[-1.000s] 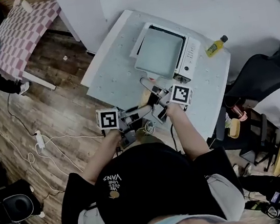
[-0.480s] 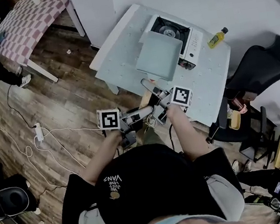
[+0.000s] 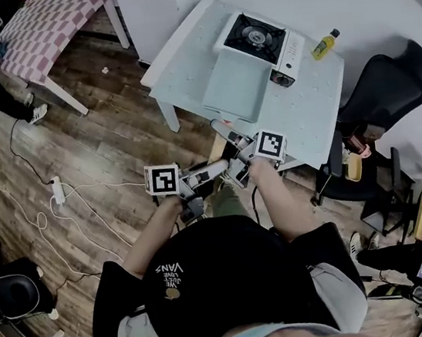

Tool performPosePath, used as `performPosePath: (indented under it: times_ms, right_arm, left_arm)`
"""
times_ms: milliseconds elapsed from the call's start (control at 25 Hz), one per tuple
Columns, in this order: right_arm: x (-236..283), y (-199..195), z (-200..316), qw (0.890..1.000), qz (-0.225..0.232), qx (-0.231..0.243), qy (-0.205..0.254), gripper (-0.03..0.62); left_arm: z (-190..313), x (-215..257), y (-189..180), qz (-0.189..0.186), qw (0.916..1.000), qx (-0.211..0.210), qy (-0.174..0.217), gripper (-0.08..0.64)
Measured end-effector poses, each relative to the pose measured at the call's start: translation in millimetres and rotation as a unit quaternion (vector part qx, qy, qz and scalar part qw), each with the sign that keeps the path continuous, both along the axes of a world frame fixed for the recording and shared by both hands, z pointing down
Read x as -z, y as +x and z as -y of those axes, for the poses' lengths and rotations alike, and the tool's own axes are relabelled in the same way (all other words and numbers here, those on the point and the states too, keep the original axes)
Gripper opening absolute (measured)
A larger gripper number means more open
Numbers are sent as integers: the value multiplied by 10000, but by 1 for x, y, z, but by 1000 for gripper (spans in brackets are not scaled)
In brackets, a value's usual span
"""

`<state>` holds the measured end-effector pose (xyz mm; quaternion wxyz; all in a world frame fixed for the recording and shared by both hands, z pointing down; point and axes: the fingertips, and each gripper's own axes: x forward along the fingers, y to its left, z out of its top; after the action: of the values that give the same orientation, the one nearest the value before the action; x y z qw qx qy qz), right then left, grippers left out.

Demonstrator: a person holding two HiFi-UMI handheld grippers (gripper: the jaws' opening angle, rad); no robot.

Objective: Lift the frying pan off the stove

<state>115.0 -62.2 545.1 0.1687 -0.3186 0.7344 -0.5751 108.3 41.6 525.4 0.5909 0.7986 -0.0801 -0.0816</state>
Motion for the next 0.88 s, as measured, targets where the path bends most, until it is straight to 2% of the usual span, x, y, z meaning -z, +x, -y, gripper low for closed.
performPosePath:
  times_ms: [440, 600, 880]
  right_arm:
    - [-15, -16, -50, 9999, -41, 44, -94, 207]
    - [-22, -25, -64, 9997, 184, 84, -104, 207]
    - [-38, -32, -84, 9996, 69, 53, -268, 209]
  left_arm:
    - [-49, -13, -16, 28, 9999, 40, -95, 121]
    - [-62, -18, -20, 47, 10000, 44, -73, 122]
    - [-80, -31, -29, 189, 9998, 51, -96, 123]
